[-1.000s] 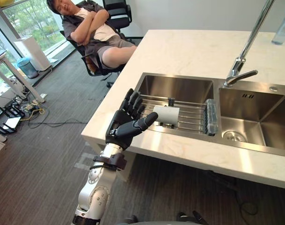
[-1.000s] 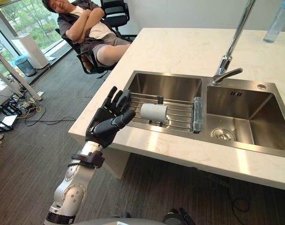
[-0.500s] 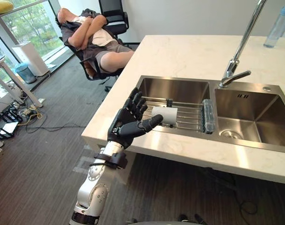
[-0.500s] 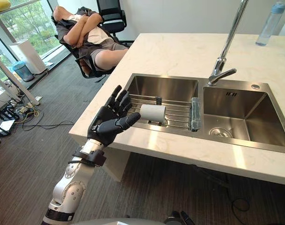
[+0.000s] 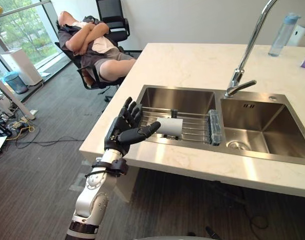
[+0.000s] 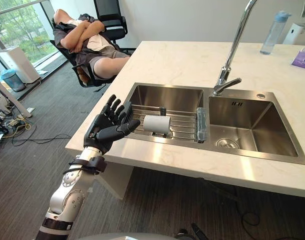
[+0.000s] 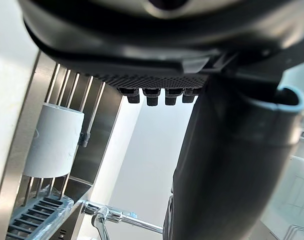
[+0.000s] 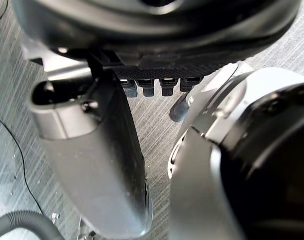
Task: Walk over to the sink, pick up the cup, carry it to the dishwasher, place the cup inside the dishwasher, then close the dishwasher door
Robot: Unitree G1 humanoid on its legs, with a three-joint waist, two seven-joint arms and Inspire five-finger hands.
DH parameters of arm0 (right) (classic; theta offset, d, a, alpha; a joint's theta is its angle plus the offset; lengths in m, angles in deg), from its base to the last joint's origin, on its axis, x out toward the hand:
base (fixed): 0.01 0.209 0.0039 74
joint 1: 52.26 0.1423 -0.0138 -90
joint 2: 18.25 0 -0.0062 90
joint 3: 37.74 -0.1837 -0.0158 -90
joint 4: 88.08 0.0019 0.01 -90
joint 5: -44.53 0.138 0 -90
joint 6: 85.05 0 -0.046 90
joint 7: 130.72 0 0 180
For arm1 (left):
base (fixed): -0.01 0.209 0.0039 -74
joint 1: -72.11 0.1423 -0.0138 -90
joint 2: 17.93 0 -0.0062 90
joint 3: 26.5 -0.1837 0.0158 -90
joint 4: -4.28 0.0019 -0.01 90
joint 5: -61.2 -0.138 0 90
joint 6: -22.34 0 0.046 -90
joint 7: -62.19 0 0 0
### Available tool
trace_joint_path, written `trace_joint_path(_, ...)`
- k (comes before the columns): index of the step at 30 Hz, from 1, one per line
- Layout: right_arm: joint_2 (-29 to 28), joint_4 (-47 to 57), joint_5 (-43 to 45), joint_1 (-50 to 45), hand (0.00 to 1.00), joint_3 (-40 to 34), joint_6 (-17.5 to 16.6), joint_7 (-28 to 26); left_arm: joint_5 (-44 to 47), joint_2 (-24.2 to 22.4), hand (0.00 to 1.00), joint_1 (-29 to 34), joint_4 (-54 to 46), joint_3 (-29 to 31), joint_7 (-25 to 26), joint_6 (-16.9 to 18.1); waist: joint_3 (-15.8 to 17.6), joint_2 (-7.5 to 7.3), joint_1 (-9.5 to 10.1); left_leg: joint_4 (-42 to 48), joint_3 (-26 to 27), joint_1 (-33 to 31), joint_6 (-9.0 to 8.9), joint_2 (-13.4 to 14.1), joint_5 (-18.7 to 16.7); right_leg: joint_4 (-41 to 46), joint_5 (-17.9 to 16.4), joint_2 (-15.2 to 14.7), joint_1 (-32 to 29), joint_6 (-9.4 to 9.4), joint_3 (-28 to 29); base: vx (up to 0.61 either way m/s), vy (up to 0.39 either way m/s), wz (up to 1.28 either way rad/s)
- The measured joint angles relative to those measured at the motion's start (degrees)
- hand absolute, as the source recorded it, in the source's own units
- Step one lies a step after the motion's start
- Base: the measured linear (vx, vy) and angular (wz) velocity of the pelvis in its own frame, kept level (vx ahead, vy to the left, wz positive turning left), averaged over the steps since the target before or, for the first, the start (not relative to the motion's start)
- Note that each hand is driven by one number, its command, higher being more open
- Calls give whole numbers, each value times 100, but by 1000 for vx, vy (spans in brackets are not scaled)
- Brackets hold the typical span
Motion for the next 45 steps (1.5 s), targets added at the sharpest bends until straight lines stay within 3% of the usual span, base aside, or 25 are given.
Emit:
trace_joint_path(2,-80,0,48,-31,100,-108,-7,53,-134,-100,100,-96,-230,26,-1,94,142,-225,-83,96,-10,118,91,-236,-138,1674,-653,-426,-589,-3,13,-43,61,-2)
trace_joint_path(5,-144,42,61,-8,100,-237,-77,-27,-294,-120,100,-138,-317,33,14,266,216,-292,-154,115,-5,293,187,-297,-202,2819,-595,-703,-1089,12,-45,-18,48,-7)
trace_joint_path(6,-155,38,61,-10,100,-243,-77,-36,-293,-119,100,-133,-317,36,19,282,209,-234,-155,121,-5,303,182,-267,-214,2793,-636,-705,-1070,-17,-39,40,37,0)
trace_joint_path(7,-177,36,57,-12,100,-248,-78,-67,-292,-109,100,-138,-335,55,20,346,200,-275,-156,126,-1,288,166,-267,-227,2484,-668,-698,-1018,-58,-59,37,-9,-3)
trace_joint_path(8,-264,10,30,7,100,-248,-79,-95,-292,3,100,-138,-463,192,42,404,221,-488,-136,167,22,203,123,-365,-249,1681,-533,-716,-973,-19,41,51,-65,-2)
trace_joint_path(11,-273,-32,-83,-19,100,-321,-199,-138,-275,-67,100,-111,-462,405,143,453,289,-307,-111,268,36,165,2,-60,-300,1185,-388,-348,-746,-3,-69,81,-92,-7)
trace_joint_path(14,-333,-60,-263,-54,100,-405,-223,-180,-162,-86,100,-113,-463,562,161,516,274,-280,-105,214,126,308,-153,175,-325,884,-310,-52,-513,-96,-109,144,-81,-16)
trace_joint_path(19,-429,-117,-441,-38,100,-728,-346,-303,-68,-173,100,-114,-455,517,168,565,274,-268,-122,155,137,332,-186,208,-341,823,-338,11,-462,-98,-126,131,-21,0)
trace_joint_path(24,-456,-223,-445,-42,100,-691,-604,-191,-84,-187,100,-115,-438,347,501,594,307,-211,-242,152,118,317,-185,176,-347,771,-370,-13,-407,-71,-188,7,5,7)
trace_joint_path(27,-409,-173,-446,-131,100,-504,-761,-92,-97,-229,100,-115,-324,276,733,642,381,-74,-260,334,127,228,-206,255,-520,1091,-593,-27,-530,-29,-176,-51,-32,-2)
trace_joint_path(29,-275,-17,-474,-307,100,-122,-857,-51,-242,-256,100,-80,-220,300,851,709,390,67,-266,609,138,192,-260,322,-794,1686,-957,-65,-718,-55,-122,-6,-79,-6)
trace_joint_path(31,-216,102,-472,-441,100,134,-874,3,-332,-260,100,-48,-229,354,903,778,362,118,-258,671,161,235,-324,365,-746,1987,-1197,-72,-807,-112,-105,85,-115,-1)
trace_joint_path(32,-193,167,-464,-494,100,398,-948,97,-408,-241,100,-32,-272,469,916,870,397,86,-293,1726,113,-161,-290,439,-822,2204,-1460,-119,-834,-266,-112,85,-191,3)
trace_joint_path(33,-132,189,-465,-520,100,460,-987,125,-407,-257,100,35,-302,517,945,952,408,136,-306,2882,92,-692,-38,595,-642,2238,-1527,-81,-761,-370,-101,73,-208,-1)
trace_joint_path(35,-14,203,-454,-564,100,510,-993,166,-401,-273,100,77,-324,576,946,1089,490,236,-263,4091,52,-1200,141,865,-95,2140,-1590,1,-473,-525,-64,98,-193,-17)
trace_joint_path(36,19,199,-446,-591,100,515,-980,186,-399,-271,100,94,-336,569,937,1133,473,263,-257,4174,49,-1230,106,868,-160,2101,-1588,1,-378,-515,-68,177,-161,-19)
trace_joint_path(39,52,212,-450,-544,100,530,-966,197,-385,-232,100,205,-957,552,715,1339,458,283,-209,3237,111,-1208,81,529,-329,1828,-1601,-56,-61,-560,28,195,-146,-24)
trace_joint_path(43,144,229,-469,-524,100,519,-989,211,-149,-54,100,93,-1370,552,525,1504,276,466,-160,2228,289,-967,57,312,363,1625,-1569,-81,75,-495,129,192,-18,-19)
trace_joint_path(45,95,255,-401,-545,100,506,-1017,213,-67,-28,100,4,-1370,526,494,1495,100,443,-203,1447,337,-678,18,65,523,1413,-1498,-210,97,-376,29,168,47,16)
